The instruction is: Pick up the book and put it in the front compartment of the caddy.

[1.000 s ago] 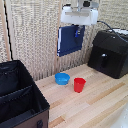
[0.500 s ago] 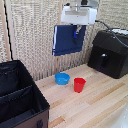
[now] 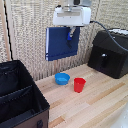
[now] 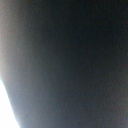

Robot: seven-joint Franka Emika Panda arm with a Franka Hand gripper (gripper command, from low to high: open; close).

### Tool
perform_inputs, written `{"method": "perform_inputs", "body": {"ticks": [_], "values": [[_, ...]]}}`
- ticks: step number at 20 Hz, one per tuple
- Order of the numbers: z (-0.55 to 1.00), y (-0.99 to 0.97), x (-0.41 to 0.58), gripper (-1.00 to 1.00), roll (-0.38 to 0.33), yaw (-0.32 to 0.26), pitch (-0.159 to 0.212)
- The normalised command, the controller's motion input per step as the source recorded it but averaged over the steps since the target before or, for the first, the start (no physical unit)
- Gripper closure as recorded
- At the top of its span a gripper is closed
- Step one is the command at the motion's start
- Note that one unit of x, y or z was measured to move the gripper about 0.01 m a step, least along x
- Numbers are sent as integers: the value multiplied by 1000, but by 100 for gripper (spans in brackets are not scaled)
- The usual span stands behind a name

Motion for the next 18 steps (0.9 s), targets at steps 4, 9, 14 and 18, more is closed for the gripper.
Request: {"method": "perform_inputs", "body": {"ticks": [4, 9, 14, 18], "values": [[436, 839, 0, 100, 0, -27, 49], [439, 835, 0, 100, 0, -32, 46], [444, 839, 19, 100, -2, -38, 38], [443, 850, 66, 100, -14, -58, 3]]}}
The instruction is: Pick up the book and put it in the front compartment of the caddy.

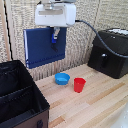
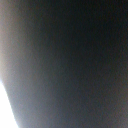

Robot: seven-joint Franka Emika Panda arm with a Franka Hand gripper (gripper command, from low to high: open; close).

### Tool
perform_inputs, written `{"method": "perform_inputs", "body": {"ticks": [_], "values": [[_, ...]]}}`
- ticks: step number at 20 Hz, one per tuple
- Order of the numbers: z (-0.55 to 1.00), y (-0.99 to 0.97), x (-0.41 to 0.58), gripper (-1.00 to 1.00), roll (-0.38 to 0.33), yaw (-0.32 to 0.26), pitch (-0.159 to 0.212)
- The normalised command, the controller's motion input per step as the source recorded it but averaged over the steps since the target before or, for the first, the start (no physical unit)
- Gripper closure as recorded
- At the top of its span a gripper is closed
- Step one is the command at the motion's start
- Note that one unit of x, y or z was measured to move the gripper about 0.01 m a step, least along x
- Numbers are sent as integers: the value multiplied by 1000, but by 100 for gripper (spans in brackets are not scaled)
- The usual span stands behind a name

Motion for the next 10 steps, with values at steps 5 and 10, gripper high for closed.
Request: {"method": "perform_inputs", "body": {"ticks": [5, 10], "values": [[439, 851, 65, 100, -14, -59, 4], [396, 847, 33, 100, -12, -54, 21]]}}
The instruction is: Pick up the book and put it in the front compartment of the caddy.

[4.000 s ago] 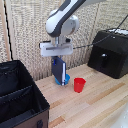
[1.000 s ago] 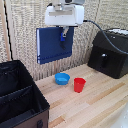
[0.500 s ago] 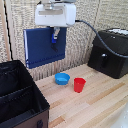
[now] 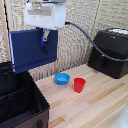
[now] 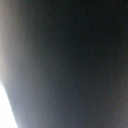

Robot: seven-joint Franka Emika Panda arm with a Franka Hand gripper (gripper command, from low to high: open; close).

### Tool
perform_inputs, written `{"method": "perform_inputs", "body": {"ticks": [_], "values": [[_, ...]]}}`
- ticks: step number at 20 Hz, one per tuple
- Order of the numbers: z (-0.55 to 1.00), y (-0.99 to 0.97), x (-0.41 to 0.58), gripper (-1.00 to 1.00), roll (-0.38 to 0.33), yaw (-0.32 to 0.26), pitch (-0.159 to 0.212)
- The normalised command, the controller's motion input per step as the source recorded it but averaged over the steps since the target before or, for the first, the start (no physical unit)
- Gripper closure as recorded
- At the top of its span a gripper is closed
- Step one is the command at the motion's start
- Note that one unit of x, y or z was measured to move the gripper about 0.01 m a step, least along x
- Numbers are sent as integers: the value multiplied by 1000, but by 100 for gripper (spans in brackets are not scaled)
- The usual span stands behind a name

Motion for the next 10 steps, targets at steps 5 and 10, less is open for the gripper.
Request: {"method": "perform_inputs", "body": {"ticks": [5, 10], "values": [[269, 845, 45, 100, -39, -52, 42], [68, 850, 79, 100, -68, -57, 49]]}}
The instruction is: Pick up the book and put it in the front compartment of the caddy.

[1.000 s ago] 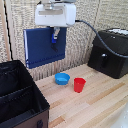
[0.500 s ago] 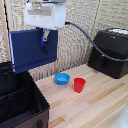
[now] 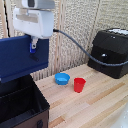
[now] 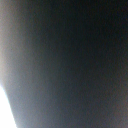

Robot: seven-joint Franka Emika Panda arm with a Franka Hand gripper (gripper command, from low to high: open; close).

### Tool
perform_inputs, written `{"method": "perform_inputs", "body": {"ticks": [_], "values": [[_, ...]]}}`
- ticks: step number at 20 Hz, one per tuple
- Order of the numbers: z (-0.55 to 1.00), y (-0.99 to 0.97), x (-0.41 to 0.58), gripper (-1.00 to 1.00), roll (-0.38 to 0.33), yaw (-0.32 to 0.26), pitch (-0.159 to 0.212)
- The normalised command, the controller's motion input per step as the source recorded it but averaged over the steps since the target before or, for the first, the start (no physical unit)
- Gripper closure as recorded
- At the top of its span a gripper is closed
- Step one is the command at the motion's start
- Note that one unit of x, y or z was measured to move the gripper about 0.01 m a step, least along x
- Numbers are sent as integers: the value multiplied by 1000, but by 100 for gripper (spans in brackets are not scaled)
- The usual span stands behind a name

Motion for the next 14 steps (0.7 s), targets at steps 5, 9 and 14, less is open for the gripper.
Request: {"method": "perform_inputs", "body": {"ticks": [5, 9, 14], "values": [[0, 839, 83, 100, -87, -60, 42], [-83, 647, 97, 100, -135, -55, 1], [-91, 395, 143, 100, -138, -12, -5]]}}
